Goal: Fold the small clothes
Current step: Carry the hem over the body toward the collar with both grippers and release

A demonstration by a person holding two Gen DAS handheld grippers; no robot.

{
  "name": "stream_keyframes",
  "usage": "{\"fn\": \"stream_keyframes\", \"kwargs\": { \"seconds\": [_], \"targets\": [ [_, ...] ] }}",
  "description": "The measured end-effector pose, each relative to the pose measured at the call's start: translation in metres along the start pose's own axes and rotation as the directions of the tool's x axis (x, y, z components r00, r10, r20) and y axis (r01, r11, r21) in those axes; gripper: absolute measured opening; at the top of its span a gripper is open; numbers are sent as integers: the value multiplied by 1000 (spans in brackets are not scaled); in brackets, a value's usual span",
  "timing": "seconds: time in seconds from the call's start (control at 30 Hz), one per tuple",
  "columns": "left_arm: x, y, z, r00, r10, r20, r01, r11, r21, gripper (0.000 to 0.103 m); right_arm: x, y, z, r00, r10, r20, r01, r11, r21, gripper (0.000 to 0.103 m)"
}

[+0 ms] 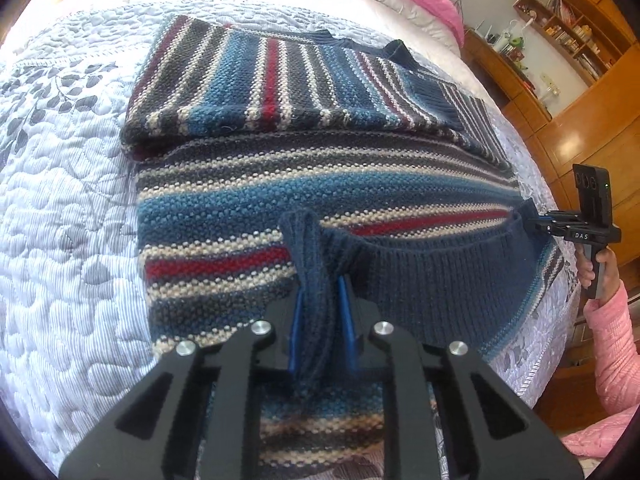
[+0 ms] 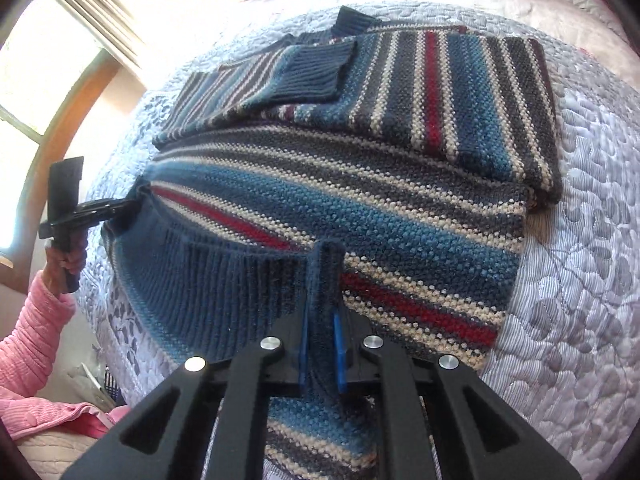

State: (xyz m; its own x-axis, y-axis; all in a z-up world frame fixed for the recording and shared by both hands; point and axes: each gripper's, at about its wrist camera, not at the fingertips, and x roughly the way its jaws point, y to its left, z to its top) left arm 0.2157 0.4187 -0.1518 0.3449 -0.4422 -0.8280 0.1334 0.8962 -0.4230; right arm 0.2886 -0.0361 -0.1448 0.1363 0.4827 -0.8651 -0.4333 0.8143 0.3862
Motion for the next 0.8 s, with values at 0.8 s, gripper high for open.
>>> {"fn": "stream_keyframes", "kwargs": {
  "seconds": [0.8],
  "targets": [
    [-69,1,118,950,59,305,-38,996,-75,9,-88,-18,117,968,-26,251,1,995,99,9]
  ]
}}
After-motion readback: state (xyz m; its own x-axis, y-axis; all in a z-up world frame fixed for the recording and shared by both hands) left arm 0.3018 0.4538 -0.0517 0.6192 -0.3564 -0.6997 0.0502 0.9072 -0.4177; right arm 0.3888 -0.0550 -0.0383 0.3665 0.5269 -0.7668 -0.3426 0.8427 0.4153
